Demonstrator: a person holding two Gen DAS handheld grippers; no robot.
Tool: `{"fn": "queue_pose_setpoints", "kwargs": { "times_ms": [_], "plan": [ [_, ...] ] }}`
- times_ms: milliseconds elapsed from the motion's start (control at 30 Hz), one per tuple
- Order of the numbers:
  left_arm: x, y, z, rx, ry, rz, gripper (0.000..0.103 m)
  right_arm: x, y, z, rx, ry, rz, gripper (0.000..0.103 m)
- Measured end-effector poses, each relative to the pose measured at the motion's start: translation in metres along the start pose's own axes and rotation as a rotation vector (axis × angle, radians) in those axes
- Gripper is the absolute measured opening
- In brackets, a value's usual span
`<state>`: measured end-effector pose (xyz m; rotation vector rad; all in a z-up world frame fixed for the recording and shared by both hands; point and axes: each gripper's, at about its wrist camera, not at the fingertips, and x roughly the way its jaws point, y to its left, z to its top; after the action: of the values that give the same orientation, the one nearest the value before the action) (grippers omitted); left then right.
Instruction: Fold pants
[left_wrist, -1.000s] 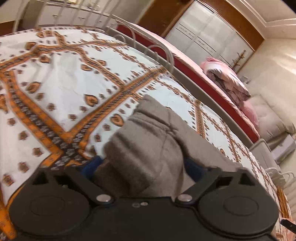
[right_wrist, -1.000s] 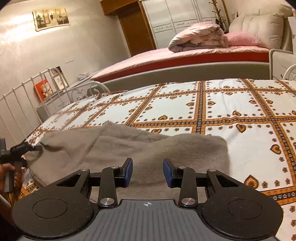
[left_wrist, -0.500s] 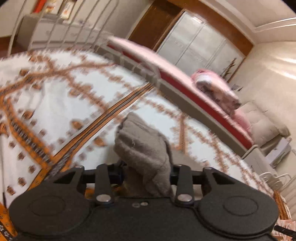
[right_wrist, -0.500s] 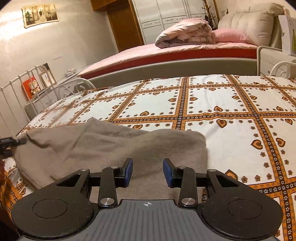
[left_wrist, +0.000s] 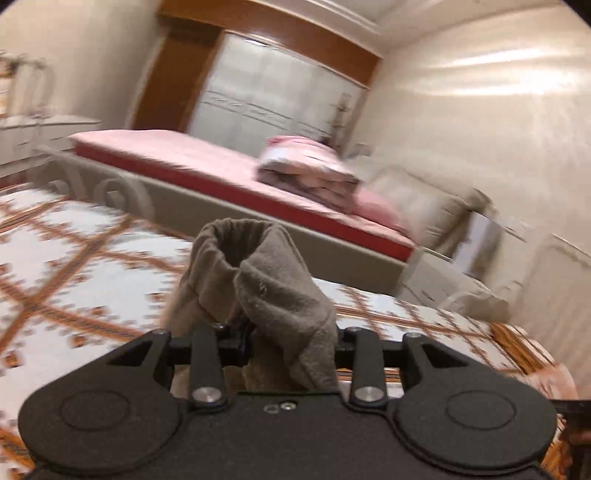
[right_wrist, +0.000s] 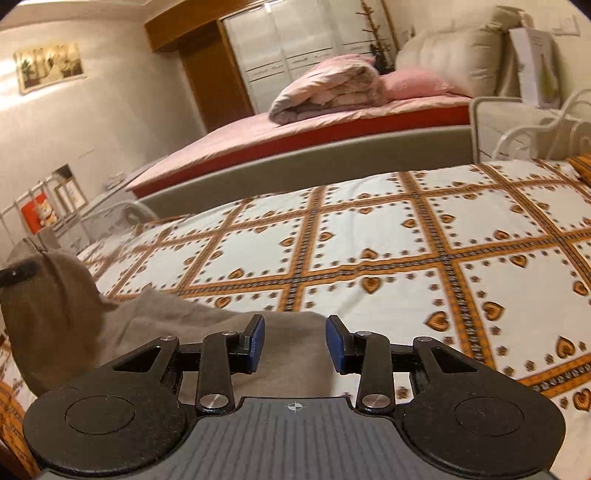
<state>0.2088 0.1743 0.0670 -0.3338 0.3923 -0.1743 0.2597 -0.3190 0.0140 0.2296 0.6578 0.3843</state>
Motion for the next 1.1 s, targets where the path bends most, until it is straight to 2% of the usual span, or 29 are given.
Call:
{"fn": "queue_pose_setpoints", "kwargs": {
  "times_ms": [100,200,267,333,367,433,467,633,800,967,1100],
  "plan": [
    [0.017,-0.030,-0.005,0.018,0.015,-0.062,0.026,0.003,-0.012,-0.002,0.061,0.021,0.015,0.038],
    [0.039,-0.049,-0.016,0.018,0.056,-0.072,0.025,0.016,0.000,0.002,-0.016,0.009,0.001,0.038],
    [0.045,-0.055,-0.020,0.020,0.067,-0.069,0.025,0.035,0.006,0.004,-0.022,0.024,0.053,0.038],
    [0.049,-0.056,-0.022,0.016,0.074,-0.065,0.025,0.061,0.012,0.000,-0.037,0.073,0.100,0.038],
    [0.047,-0.055,-0.023,0.012,0.075,-0.064,0.025,0.075,0.016,-0.003,-0.049,0.107,0.093,0.038],
    [0.047,-0.054,-0.025,0.003,0.080,-0.068,0.025,0.110,0.022,-0.013,-0.104,0.238,0.023,0.038],
    [0.047,-0.056,-0.024,0.005,0.082,-0.069,0.025,0.120,0.023,-0.019,-0.134,0.276,-0.002,0.038],
    [0.047,-0.076,-0.020,0.053,0.082,-0.100,0.025,0.088,0.017,-0.011,-0.124,0.173,0.041,0.038],
    [0.048,-0.112,-0.023,0.116,0.075,-0.183,0.025,0.056,-0.005,-0.005,-0.035,0.155,0.043,0.038],
    [0.064,-0.156,-0.044,0.200,0.122,-0.259,0.025,0.035,-0.020,-0.009,-0.021,0.150,0.017,0.038],
    [0.082,-0.196,-0.070,0.274,0.180,-0.315,0.025,0.017,-0.037,-0.013,0.042,0.128,0.000,0.039]
  ]
}}
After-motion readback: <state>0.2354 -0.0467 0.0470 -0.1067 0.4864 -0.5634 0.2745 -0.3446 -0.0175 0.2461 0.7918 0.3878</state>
